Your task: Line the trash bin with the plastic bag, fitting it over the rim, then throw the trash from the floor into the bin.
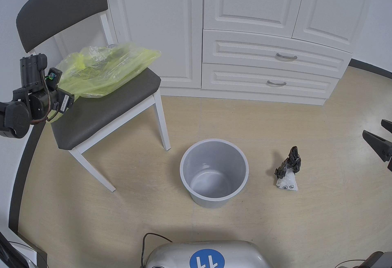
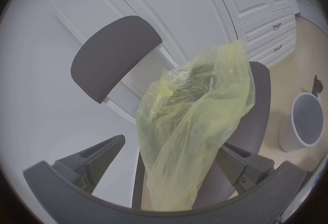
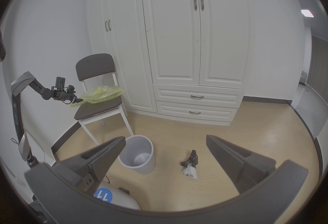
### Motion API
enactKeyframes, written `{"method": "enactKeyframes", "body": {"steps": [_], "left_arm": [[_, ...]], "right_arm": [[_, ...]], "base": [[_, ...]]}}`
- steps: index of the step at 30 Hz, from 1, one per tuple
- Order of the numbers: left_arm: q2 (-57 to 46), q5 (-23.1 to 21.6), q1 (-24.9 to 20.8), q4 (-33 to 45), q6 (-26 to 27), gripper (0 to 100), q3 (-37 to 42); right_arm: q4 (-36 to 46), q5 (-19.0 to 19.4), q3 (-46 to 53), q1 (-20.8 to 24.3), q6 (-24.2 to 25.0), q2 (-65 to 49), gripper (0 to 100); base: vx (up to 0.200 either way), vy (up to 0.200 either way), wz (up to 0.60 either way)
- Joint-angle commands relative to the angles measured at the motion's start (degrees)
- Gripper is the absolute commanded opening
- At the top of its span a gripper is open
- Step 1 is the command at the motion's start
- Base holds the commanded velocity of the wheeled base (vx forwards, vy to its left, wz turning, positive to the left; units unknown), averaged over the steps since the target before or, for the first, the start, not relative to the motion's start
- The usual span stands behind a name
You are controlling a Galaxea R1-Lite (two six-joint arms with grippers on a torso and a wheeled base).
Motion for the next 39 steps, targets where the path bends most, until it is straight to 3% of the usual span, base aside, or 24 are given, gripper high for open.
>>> {"method": "enactKeyframes", "body": {"steps": [1,8,24,30,39], "left_arm": [[-2.7,-0.5,0.3,3.2,-0.4,100,-2.5],[-1.8,-0.6,0.0,6.1,-0.8,100,1.6],[2.6,-0.6,0.6,3.0,-0.2,100,-4.0],[2.5,-3.6,-2.4,1.0,-0.1,100,-1.9],[6.7,-3.8,-3.1,0.9,1.7,100,-2.8]], "right_arm": [[0.0,0.1,0.0,0.0,0.0,-0.2,100],[0.0,0.0,0.0,0.0,0.1,-0.5,100],[0.0,0.0,-0.2,-0.2,0.1,-0.6,100],[0.0,0.1,-0.1,-0.2,0.1,-1.0,100],[0.0,0.1,-0.1,-0.2,0.1,-1.0,100]], "base": [[0.000,0.000,0.00],[0.000,0.000,0.00],[0.000,0.000,0.00],[0.000,0.000,0.00],[0.000,0.000,0.00]]}}
